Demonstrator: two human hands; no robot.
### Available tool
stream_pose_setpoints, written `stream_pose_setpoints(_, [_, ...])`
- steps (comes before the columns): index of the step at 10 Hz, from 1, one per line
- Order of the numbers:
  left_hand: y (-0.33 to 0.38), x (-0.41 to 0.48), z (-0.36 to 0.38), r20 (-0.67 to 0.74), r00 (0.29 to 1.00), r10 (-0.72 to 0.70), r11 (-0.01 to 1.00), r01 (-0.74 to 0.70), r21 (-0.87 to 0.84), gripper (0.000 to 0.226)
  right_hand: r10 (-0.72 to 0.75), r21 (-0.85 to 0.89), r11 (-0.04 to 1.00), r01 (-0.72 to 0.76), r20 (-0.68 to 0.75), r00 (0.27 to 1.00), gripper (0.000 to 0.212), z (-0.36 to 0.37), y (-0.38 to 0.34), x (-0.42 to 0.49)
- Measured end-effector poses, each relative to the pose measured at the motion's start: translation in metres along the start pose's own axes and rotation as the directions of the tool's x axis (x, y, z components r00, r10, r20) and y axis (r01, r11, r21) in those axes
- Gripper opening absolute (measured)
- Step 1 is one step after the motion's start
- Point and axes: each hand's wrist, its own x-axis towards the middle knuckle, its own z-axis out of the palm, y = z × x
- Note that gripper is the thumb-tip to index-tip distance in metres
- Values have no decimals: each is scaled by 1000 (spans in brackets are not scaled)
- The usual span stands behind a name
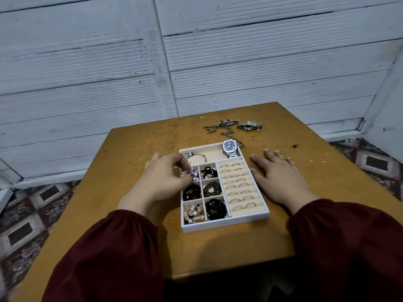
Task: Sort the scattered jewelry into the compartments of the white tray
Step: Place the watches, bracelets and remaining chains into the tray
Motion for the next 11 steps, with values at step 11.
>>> stream_pose_setpoints(11, [1,0,0,-132,987,-93,974,118,194,7,6,9,1000,-6,0,1000,55,-1,-1,-1])
